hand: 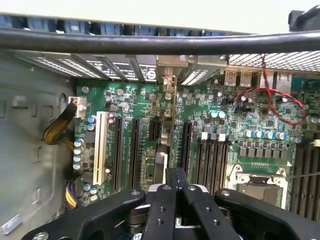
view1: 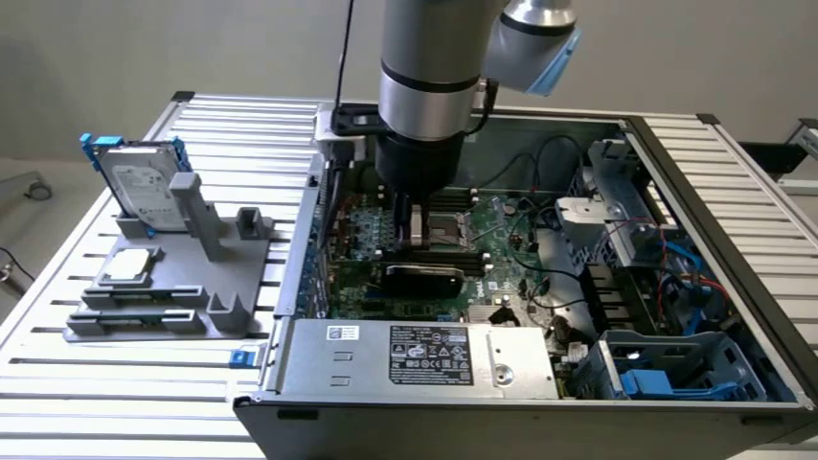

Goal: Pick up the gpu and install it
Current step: 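Press down on the gpu until it lock into place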

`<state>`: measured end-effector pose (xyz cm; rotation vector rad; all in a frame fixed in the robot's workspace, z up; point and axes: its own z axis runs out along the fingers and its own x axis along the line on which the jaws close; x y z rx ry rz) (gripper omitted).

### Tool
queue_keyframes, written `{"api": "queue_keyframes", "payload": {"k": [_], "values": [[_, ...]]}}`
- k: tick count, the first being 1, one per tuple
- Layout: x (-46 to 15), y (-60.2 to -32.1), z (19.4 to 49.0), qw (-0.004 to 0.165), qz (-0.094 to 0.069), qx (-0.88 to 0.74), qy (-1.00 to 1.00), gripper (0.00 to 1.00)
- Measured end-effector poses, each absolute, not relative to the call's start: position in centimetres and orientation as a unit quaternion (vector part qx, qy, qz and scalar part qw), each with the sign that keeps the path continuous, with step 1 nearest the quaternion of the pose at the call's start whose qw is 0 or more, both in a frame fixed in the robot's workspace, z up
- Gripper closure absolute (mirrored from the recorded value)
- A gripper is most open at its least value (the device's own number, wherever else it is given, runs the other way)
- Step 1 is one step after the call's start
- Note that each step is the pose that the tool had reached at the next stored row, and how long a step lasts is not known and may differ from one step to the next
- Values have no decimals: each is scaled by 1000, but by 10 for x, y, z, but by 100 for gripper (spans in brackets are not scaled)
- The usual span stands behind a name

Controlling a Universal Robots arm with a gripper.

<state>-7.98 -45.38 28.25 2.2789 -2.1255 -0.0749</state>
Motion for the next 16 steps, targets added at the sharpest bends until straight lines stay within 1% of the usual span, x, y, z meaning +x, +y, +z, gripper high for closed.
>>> {"api": "queue_keyframes", "payload": {"k": [5, 16], "values": [[-80, -454, 296, 12, -24, 731, -682, 89], [-106, -454, 298, 14, -23, 732, -681, 89]]}}
